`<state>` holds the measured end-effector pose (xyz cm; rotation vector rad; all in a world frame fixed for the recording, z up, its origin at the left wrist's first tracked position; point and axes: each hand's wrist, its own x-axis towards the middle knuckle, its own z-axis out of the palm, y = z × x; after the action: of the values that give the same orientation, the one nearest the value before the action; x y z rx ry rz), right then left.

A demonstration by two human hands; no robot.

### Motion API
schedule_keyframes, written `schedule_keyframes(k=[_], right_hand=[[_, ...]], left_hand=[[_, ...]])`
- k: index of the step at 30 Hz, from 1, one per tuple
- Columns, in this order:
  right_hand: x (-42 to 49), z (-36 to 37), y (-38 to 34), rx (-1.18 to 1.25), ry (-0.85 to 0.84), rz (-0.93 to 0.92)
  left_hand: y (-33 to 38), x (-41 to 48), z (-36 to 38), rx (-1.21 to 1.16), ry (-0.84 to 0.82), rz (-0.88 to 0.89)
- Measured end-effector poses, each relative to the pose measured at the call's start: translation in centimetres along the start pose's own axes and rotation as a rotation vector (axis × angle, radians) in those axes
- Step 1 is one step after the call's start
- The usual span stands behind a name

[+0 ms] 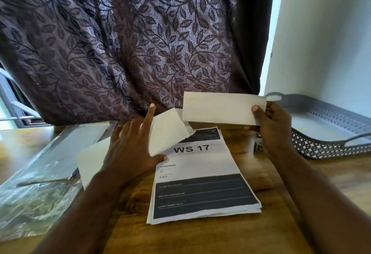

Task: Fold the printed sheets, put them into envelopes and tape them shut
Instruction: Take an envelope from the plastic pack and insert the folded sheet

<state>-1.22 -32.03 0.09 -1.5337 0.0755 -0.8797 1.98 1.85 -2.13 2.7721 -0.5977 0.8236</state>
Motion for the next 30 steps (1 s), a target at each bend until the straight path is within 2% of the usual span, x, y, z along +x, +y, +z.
schedule_keyframes(k=[4,8,10,13,17,25,28,30], right_hand=[[-0.3,0.4,0.1,-0.093,-0.143,-0.023],[-0.7,0.8,0.2,-0.112,-0.184,-0.035],[-1.2,1.5,0.2,-0.049,-0.235,0.028],[-2.5,2.9,-0.2,0.065,-0.397,0.176],[-4.3,4.6,-0.1,-0.195,-0.574,-0.010],[-4.2,4.8,-0.7,-0.214,-0.396,-0.075],[-4.1,4.6,-0.7,-0.235,-0.420,-0.080],[-4.5,4.8,-0.9,-0.196,-0.509,-0.054]], left_hand=[[0.1,0.0,-0.2,0.037,0.007,0.021],[0.8,0.0,-0.3,0.051,0.004,0.067],[1.5,-0.2,-0.3,0.049,0.018,0.123],[2.5,-0.4,-0.1,0.028,0.023,0.171],[3.2,-0.4,0.1,0.003,0.024,0.214],[3.0,-0.3,-0.2,-0.003,0.026,0.167],[2.7,-0.2,-0.3,0.005,0.040,0.134],[2.7,-0.3,-0.3,0.007,0.047,0.128]])
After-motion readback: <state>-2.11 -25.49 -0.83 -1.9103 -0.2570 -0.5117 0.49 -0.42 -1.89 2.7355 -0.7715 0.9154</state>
